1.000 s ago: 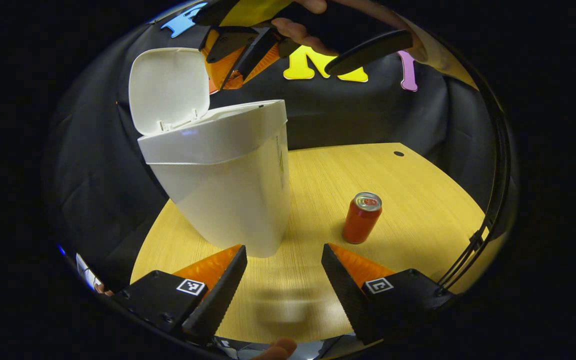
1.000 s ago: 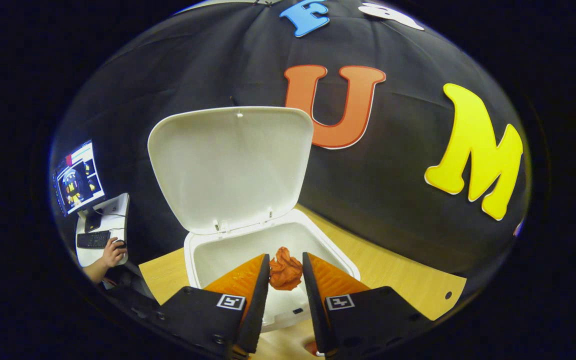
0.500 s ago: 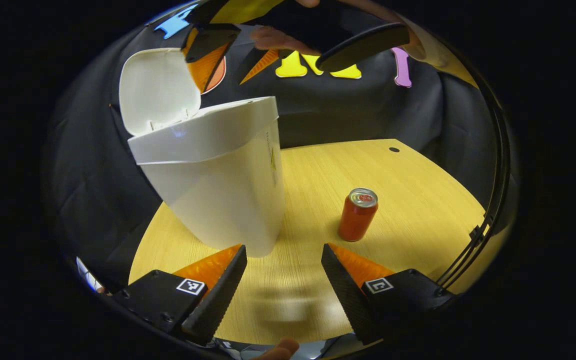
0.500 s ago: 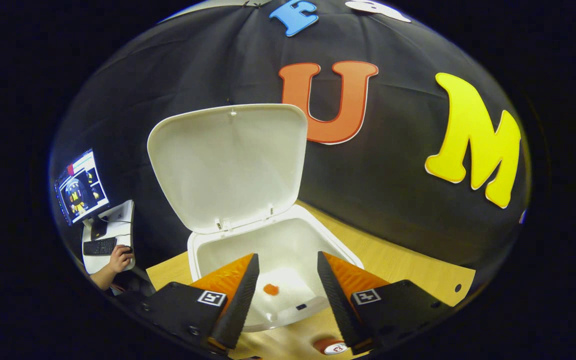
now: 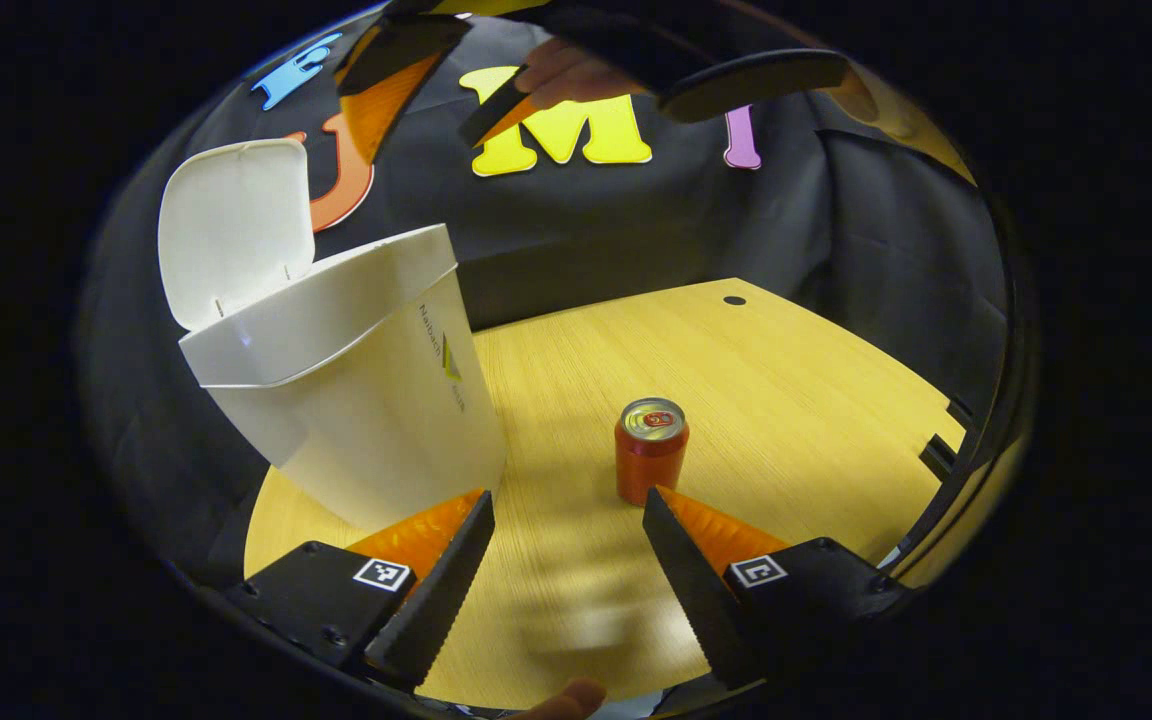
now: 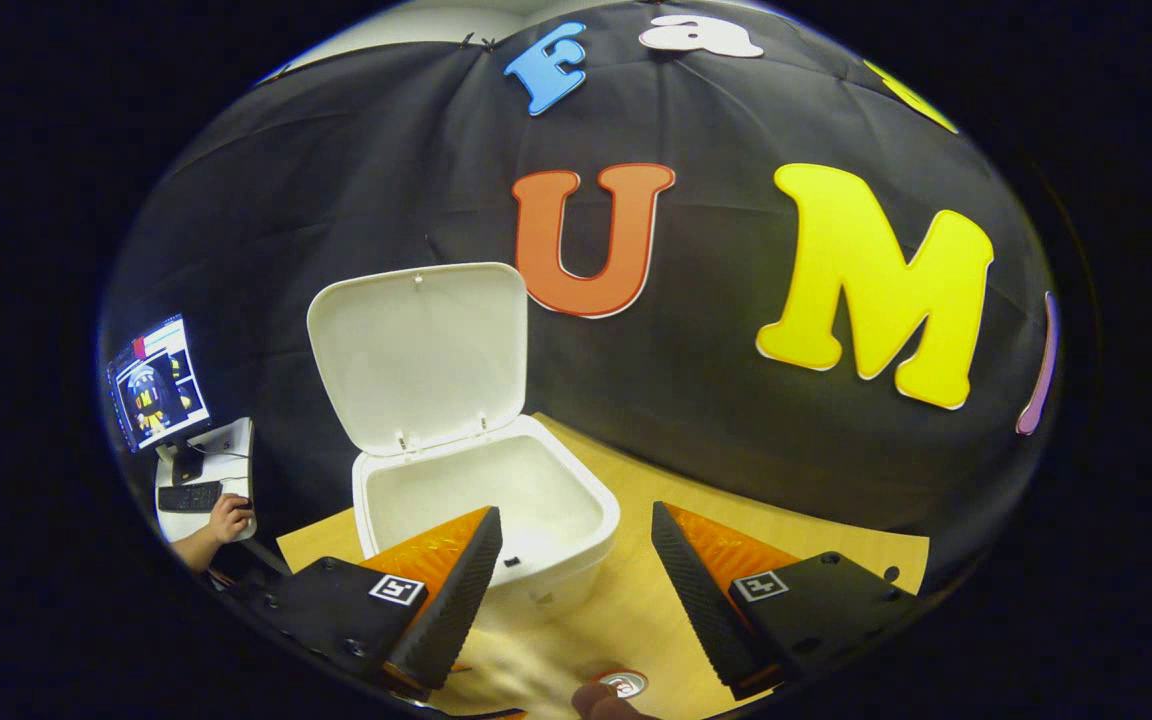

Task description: Press the lid of the desktop garbage bin to open it, pick up the crumpled paper on the desktop and throw it into the bin, then pick up the pop can on the desktop and drop it into the bin, and finally close the garbage bin lid.

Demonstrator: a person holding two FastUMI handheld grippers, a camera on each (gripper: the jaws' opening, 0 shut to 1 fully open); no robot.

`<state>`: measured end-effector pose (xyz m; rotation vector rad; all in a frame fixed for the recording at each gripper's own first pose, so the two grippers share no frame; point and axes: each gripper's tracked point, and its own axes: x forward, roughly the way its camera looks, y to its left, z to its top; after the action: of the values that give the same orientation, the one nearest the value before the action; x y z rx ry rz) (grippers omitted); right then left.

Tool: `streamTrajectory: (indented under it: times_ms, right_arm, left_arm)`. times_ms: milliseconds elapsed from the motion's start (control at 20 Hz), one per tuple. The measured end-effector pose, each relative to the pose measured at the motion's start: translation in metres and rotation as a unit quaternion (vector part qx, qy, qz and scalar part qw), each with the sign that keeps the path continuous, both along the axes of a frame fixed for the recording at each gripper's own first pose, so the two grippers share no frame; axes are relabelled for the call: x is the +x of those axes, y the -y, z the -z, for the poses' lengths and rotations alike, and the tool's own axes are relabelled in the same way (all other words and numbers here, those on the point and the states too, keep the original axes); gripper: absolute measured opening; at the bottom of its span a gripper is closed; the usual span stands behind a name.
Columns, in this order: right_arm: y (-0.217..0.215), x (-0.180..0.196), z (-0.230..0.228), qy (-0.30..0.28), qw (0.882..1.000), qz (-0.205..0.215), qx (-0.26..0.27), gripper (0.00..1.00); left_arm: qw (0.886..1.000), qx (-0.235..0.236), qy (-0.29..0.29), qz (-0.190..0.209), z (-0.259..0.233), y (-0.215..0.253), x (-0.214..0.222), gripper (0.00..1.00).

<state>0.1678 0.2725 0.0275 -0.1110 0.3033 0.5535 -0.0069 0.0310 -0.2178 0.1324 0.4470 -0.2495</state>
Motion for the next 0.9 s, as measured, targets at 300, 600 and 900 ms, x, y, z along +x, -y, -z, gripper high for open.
streamTrajectory:
  times_ms: [300,600,900]
  right_arm:
    - [0.106,-0.017,0.025,-0.006,0.997,0.079,-0.018,0.95]
    - [0.173,-0.042,0.059,-0.045,0.988,0.143,-0.023,0.96]
    - [0.212,-0.072,0.086,-0.072,0.981,0.168,-0.058,0.96]
  left_arm:
    - [0.999,-0.019,-0.033,-0.006,0.032,0.012,0.012,1.00]
    - [0.998,-0.034,-0.048,0.038,0.057,0.061,0.025,1.00]
    - [0.997,-0.040,-0.054,0.047,0.079,0.081,0.052,1.00]
